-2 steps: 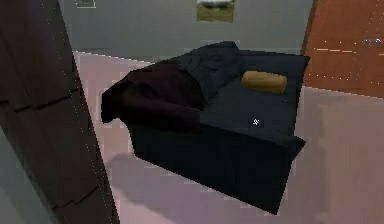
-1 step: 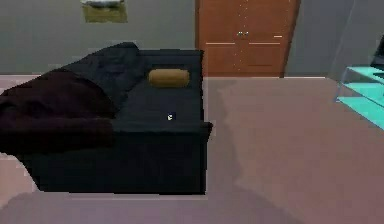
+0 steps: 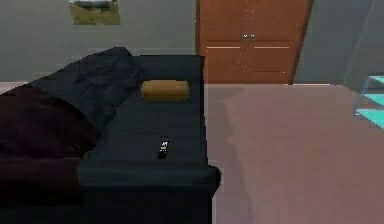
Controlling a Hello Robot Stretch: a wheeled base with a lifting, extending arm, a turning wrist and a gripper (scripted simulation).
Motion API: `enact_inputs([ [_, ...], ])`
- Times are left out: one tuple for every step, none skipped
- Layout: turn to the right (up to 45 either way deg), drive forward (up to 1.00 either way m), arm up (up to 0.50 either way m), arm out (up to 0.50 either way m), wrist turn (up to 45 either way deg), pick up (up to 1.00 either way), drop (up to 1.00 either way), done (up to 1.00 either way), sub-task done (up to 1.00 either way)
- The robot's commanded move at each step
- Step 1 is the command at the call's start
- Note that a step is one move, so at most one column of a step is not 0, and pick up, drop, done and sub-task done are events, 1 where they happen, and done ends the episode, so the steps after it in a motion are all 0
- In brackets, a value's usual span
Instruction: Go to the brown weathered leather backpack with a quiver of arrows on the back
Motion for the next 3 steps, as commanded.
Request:
enact_inputs([
  [45.0, 0.00, 0.00, 0.00, 0.0, 0.00, 0.00, 0.00, 0.00],
  [0.0, 0.40, 0.00, 0.00, 0.0, 0.00, 0.00, 0.00, 0.00],
  [45.0, 0.00, 0.00, 0.00, 0.0, 0.00, 0.00, 0.00, 0.00],
])
